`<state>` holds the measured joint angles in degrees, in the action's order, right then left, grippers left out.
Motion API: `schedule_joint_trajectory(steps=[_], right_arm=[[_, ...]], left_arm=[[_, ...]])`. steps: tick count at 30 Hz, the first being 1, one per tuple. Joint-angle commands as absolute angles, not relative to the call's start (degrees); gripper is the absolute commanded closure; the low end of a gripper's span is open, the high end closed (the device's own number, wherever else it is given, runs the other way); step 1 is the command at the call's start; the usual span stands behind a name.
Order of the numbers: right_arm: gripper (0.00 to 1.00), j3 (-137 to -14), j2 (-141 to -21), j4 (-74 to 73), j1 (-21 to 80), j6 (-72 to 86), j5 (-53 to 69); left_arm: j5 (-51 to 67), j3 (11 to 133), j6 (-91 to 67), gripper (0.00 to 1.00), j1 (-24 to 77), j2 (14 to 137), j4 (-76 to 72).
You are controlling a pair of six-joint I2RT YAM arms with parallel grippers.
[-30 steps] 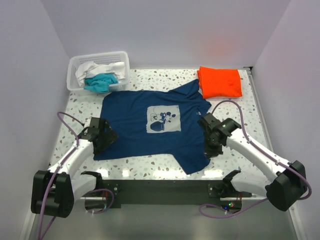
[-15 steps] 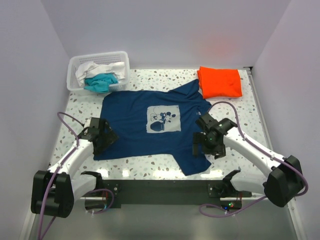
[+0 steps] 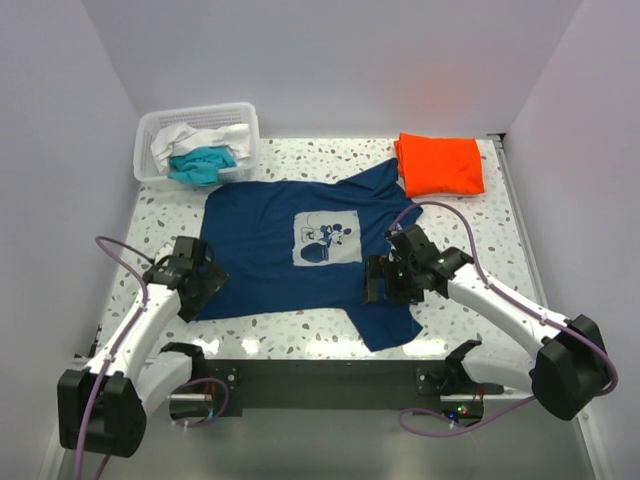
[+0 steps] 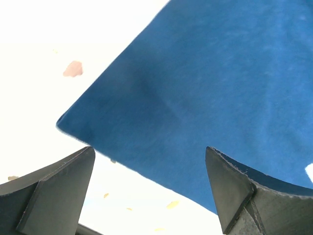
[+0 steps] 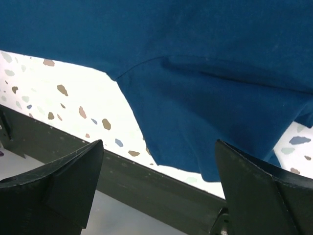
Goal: Fold and stack the t-shirts
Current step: Flatten the tshirt out
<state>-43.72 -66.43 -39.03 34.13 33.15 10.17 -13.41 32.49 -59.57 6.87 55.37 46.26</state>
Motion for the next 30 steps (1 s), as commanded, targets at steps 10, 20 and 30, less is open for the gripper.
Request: schedule_joint_trajectory(steps=[10, 20, 30], right_arm=[[0.01, -42.80, -66.09, -34.80, 34.01, 28.74, 10.02], [0.01, -44.21, -68.55, -35.24, 32.61, 27.16, 10.55], [0.01, -44.83, -68.82, -37.09, 30.33, 25.49, 10.02]], left_arm=[[-17.04, 32.43, -73.03, 0.03, 6.77, 53.43, 55.72], [-17.93, 33.23, -76.99, 0.16, 6.85, 56.87, 55.29], [-16.08, 30.24, -78.22, 0.38, 6.68, 60.03, 50.27]])
